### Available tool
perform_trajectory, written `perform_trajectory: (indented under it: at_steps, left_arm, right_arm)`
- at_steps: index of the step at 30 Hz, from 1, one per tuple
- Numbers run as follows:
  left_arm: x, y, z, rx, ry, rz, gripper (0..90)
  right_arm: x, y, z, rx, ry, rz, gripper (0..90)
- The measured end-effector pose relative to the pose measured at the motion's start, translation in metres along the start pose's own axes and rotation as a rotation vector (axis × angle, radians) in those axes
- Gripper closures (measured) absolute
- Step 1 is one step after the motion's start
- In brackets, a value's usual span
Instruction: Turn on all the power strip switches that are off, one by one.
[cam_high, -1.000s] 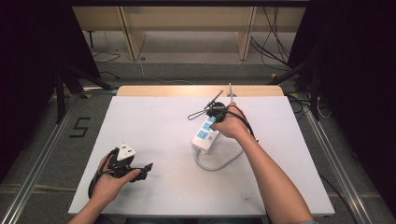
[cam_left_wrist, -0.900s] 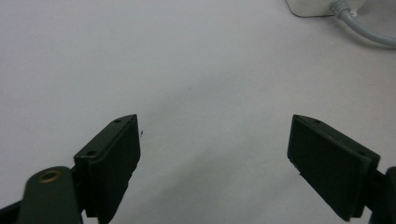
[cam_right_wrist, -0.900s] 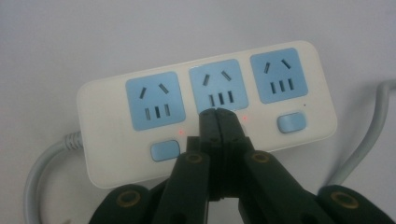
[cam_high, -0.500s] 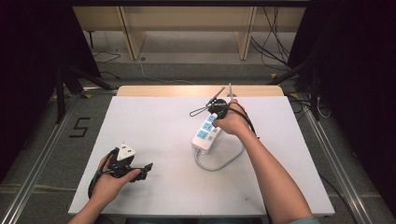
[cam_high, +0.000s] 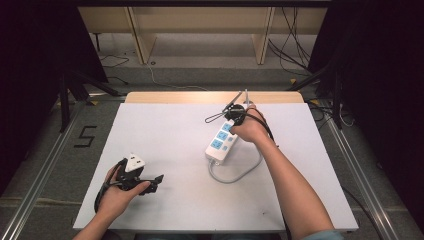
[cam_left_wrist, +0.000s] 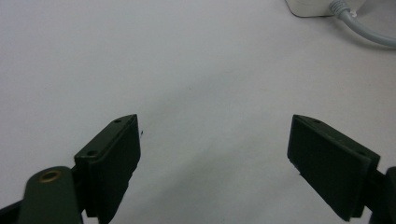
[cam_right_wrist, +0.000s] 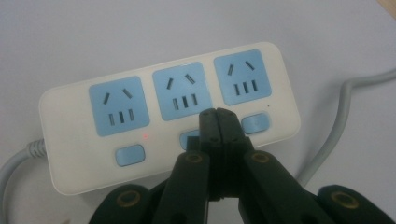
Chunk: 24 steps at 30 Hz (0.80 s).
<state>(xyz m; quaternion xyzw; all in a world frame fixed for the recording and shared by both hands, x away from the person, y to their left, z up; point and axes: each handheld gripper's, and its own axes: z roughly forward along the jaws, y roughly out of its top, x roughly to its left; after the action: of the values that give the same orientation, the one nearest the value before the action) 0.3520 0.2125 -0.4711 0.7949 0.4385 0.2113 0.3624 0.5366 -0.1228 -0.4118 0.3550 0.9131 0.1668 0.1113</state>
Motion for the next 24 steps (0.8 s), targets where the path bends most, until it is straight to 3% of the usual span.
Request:
perform_trajectory:
  at_steps: [7, 24]
  left_arm:
    - [0.0, 0.0, 0.0, 0.001, 0.0, 0.0, 17.2]
    - [0.0, 0.0, 0.0, 0.0, 0.001, -0.001, 17.2]
  right_arm:
    - [-0.002, 0.004, -0.002, -0.002, -0.011, -0.012, 90.0]
    - [-0.01, 0.01, -0.002, -0.012, -0.029, 0.016, 90.0]
